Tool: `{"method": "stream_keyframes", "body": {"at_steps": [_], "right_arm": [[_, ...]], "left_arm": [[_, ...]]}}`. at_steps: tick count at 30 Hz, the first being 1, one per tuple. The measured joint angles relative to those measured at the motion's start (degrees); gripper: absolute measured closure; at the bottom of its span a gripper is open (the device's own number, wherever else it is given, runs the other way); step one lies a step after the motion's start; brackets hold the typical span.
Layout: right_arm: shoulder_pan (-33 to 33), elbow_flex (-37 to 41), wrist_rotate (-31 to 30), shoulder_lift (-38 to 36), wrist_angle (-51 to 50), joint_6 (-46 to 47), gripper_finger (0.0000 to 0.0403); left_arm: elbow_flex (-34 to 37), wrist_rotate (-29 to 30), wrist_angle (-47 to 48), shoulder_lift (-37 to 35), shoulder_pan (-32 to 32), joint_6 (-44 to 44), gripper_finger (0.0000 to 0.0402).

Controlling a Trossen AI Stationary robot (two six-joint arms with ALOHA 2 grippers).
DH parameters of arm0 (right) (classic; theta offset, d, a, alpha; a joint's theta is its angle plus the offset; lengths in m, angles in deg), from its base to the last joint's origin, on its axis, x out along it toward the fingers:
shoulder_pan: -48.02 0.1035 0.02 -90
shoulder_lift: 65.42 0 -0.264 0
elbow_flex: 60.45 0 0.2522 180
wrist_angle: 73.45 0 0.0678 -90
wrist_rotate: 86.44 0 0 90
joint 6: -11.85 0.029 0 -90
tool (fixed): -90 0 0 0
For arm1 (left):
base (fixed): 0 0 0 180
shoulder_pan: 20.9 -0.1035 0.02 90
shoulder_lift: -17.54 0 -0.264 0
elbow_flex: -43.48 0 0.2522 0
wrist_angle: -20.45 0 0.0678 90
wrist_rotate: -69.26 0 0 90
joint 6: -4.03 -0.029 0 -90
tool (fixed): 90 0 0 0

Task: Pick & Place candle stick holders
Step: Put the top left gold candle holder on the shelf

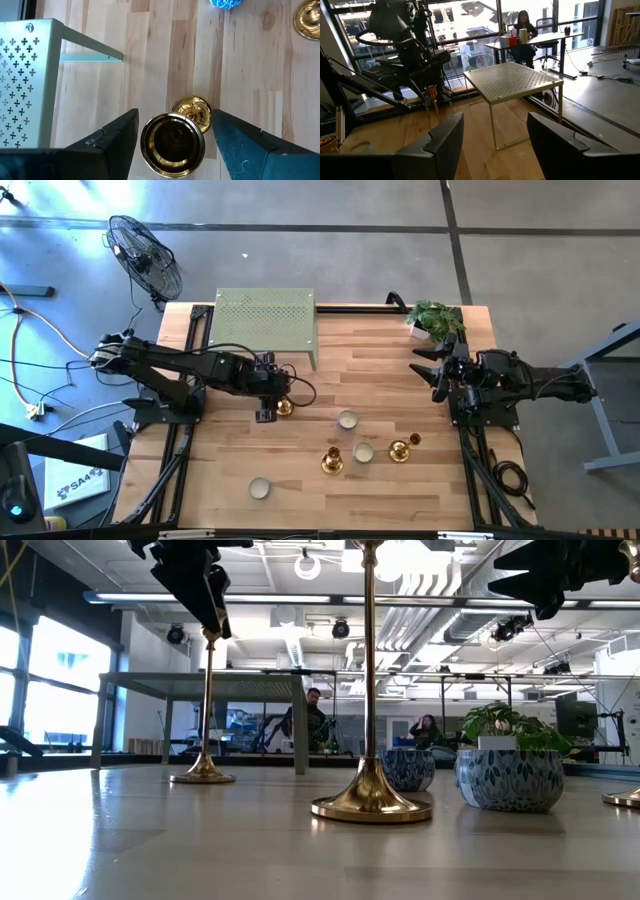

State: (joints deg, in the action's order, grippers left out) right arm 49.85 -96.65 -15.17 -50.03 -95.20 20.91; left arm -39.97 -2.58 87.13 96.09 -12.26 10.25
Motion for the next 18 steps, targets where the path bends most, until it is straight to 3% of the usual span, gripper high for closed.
{"method": "stream_keyframes", "body": {"at_steps": [13, 18], "right_arm": [[0.0, 0.0, -0.2, 0.0, 0.0, -0.1, 0.0189], [0.0, 0.0, -0.2, 0.0, 0.0, -0.1, 0.0189]], "left_arm": [[0.0, 0.0, 0.0, 0.1, 0.0, 0.0, 0.0158], [0.0, -1.3, 0.2, 0.1, 0.0, 0.0, 0.0189]]}}
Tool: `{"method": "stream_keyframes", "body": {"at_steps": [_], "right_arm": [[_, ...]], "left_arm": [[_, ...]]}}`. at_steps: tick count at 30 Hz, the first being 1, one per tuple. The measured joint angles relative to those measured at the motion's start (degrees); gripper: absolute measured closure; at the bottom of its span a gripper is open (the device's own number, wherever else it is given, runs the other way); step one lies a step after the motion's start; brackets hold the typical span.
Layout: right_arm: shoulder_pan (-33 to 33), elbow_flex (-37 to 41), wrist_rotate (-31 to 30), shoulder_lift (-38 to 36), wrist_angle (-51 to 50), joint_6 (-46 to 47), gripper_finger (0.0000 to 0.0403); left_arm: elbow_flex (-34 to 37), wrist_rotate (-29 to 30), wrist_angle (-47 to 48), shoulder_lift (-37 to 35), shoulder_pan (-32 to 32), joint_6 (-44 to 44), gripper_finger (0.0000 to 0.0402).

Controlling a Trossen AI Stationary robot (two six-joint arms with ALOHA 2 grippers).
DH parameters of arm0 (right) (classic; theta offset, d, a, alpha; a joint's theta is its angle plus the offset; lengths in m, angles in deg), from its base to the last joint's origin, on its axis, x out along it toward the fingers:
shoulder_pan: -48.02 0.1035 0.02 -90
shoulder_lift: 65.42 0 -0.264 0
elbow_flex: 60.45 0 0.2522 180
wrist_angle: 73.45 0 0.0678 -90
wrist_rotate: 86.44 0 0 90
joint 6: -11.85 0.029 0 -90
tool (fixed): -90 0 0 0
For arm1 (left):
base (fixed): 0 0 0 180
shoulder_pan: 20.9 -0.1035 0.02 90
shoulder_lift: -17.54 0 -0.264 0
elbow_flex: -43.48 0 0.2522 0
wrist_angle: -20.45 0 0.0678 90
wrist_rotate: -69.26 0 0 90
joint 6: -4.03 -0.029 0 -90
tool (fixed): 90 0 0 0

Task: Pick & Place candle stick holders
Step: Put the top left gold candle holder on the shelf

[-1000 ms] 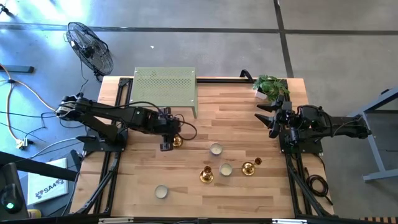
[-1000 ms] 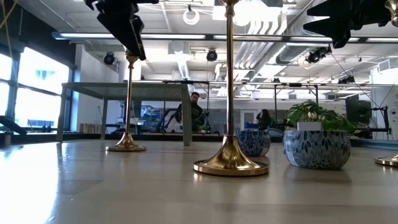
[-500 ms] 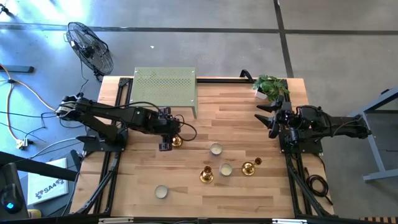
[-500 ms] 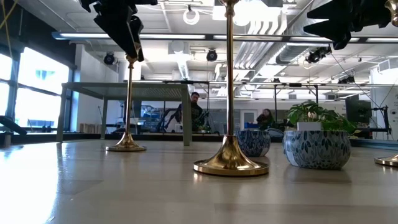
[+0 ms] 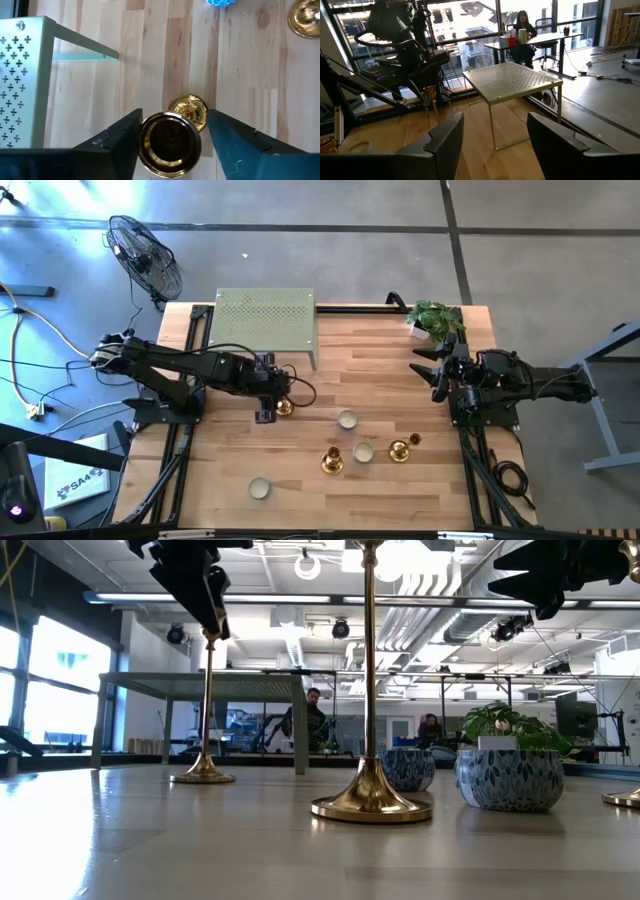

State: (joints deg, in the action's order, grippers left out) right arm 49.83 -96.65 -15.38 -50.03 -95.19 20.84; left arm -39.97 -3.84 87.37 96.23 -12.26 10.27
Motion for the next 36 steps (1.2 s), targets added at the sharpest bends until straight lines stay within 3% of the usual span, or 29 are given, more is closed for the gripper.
{"method": "stream_keyframes", "body": {"at_steps": [8, 22, 27, 36], "right_arm": [[0.0, 0.0, 0.0, 0.0, 0.0, 0.0, 0.0189], [0.0, 0.0, 0.0, 0.0, 0.0, 0.0, 0.0189], [0.0, 0.0, -0.2, 0.0, 1.4, 0.1, 0.0189], [0.0, 0.0, -0.2, 0.0, 7.5, 3.8, 0.0189]], "left_arm": [[0.0, 0.6, 0.7, 0.0, 0.0, 0.0, 0.0271], [-0.4, 1.5, 1.6, 0.0, 0.0, 5.6, 0.0272], [-7.2, 0.6, 5.3, 0.1, 0.0, 6.2, 0.0272], [-25.9, 3.8, 16.9, 0.1, 0.0, 9.7, 0.0272]]}}
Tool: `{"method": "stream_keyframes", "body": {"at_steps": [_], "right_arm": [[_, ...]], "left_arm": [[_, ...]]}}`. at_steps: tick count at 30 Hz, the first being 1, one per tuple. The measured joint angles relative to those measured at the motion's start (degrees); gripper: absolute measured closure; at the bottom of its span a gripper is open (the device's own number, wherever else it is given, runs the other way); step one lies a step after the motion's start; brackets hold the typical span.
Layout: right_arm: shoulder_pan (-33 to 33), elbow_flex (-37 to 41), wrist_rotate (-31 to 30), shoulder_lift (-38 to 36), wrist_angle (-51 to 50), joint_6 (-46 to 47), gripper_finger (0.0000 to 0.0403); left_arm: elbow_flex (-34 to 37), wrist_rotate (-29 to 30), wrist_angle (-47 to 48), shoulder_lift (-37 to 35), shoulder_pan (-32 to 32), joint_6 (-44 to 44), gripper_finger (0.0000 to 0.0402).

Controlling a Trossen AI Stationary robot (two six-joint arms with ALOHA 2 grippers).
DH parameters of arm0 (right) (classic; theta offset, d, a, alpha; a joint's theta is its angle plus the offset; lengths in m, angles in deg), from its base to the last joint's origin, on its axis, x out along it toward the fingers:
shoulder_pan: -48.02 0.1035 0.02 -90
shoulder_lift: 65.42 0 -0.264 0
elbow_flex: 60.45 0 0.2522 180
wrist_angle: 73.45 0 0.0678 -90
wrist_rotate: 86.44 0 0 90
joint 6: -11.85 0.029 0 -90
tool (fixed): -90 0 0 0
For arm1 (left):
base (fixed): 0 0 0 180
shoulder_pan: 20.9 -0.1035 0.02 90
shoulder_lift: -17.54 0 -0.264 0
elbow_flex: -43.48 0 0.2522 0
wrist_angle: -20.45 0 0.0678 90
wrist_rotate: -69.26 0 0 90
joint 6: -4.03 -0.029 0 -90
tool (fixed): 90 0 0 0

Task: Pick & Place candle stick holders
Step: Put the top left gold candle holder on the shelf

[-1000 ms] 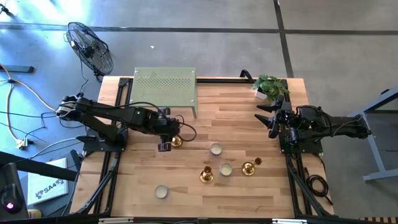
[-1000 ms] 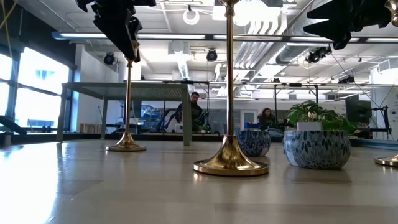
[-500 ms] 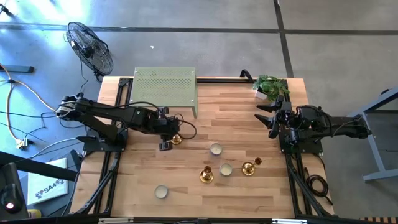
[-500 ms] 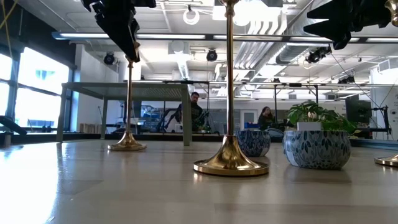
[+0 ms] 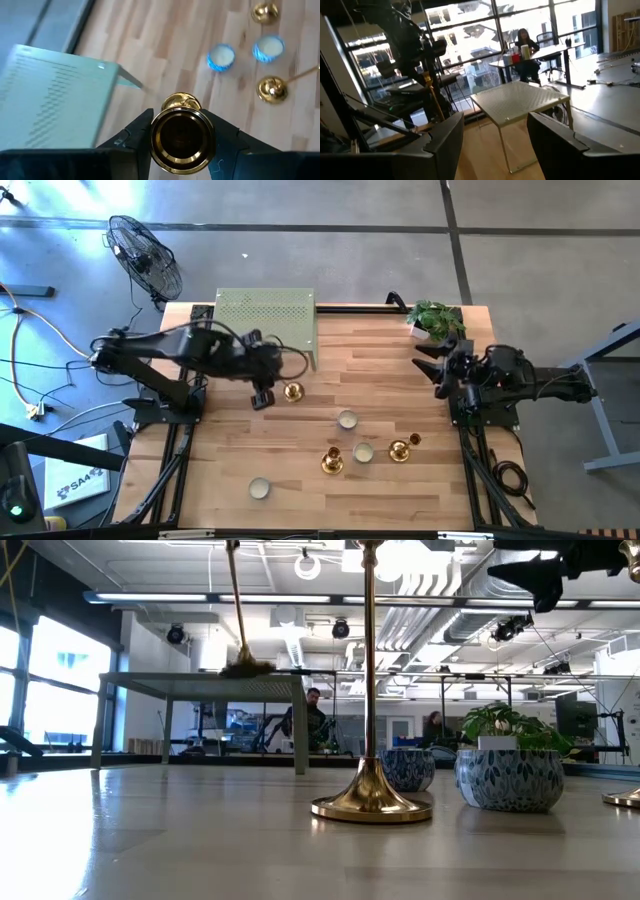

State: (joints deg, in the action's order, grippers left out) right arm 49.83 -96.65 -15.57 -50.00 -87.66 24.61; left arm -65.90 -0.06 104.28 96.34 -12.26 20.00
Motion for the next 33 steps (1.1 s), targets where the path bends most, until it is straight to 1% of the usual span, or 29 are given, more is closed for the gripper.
{"method": "stream_keyframes", "body": {"at_steps": [6, 11, 16, 18, 22, 27, 30, 33], "right_arm": [[0.0, 0.0, 0.0, 0.0, 8.2, -0.8, 0.0189], [0.0, 0.0, 0.6, 0.0, 9.4, -1.4, 0.0189], [0.0, 0.0, 0.6, 0.0, 8.9, -1.3, 0.0189], [0.0, 0.0, 0.6, 0.0, 8.9, -1.3, 0.0189], [0.0, 0.0, 0.6, 0.0, 8.9, -1.3, 0.0189], [0.0, 0.0, 0.4, 0.0, 8.4, -1.3, 0.0189], [0.0, 0.0, 0.0, 0.0, 7.5, -1.4, 0.0189], [0.0, 0.0, -0.7, 0.0, 6.3, -1.4, 0.0189]], "left_arm": [[-10.7, 7.6, 11.3, 0.0, 0.0, 2.9, 0.0272], [-18.2, 15.4, 19.7, -0.1, 0.0, 5.0, 0.0272], [-23.6, 20.5, 20.1, -0.7, -0.1, 4.0, 0.0272], [-25.7, 22.3, 20.0, -0.9, -1.2, 3.8, 0.0272], [-29.8, 23.0, 19.9, -1.2, -6.2, 3.5, 0.0272], [-33.2, 22.2, 20.0, -1.7, -16.7, -1.0, 0.0272], [-34.2, 19.8, 20.0, -1.7, -23.6, -2.3, 0.0272], [-34.3, 14.7, 20.0, -1.8, -30.8, -3.4, 0.0272]]}}
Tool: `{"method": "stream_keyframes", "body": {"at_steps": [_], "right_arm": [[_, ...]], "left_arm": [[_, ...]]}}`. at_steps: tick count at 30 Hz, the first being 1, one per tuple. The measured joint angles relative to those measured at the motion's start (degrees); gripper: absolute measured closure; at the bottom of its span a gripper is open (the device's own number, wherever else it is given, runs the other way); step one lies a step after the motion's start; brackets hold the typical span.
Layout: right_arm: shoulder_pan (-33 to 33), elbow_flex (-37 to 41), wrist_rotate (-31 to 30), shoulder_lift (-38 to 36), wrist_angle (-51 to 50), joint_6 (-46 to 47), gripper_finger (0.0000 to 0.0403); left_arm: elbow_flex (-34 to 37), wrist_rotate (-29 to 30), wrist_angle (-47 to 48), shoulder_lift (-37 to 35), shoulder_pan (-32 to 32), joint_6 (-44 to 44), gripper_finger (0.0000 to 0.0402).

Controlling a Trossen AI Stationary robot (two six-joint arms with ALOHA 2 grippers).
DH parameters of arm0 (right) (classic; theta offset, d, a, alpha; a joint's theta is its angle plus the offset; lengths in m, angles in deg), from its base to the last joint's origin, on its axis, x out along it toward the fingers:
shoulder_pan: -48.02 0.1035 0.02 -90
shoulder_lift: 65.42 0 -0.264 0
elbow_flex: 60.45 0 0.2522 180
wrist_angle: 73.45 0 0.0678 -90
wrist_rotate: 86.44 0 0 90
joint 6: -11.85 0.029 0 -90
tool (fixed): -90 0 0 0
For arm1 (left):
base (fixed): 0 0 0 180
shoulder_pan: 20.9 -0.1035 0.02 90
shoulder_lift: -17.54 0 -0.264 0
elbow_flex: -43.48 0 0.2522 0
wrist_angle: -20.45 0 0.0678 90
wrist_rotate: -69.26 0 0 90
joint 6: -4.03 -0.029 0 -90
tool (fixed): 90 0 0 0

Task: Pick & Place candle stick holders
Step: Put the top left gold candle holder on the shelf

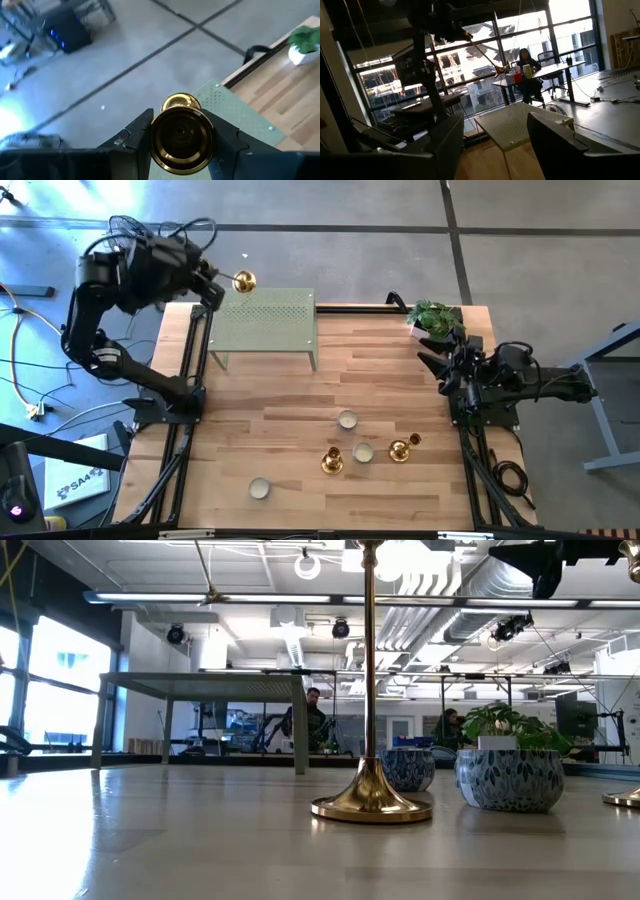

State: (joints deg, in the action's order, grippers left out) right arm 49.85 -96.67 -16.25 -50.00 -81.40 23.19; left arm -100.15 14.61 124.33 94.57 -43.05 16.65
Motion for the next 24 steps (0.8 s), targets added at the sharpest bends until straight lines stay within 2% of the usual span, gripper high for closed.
{"method": "stream_keyframes", "body": {"at_steps": [14, 19, 24], "right_arm": [[0.0, 0.0, -1.3, 0.0, -1.4, -0.4, 0.0190], [0.0, 0.0, -1.3, 0.0, -3.6, 0.7, 0.0190], [0.0, 0.0, -1.2, 0.0, -4.0, 0.7, 0.0195]], "left_arm": [[0.1, -23.3, -0.1, 4.5, -30.9, -8.4, 0.0272], [0.2, -30.4, -0.1, 7.1, -35.7, -9.5, 0.0272], [0.2, -29.6, -0.1, 9.8, -36.8, -9.6, 0.0272]]}}
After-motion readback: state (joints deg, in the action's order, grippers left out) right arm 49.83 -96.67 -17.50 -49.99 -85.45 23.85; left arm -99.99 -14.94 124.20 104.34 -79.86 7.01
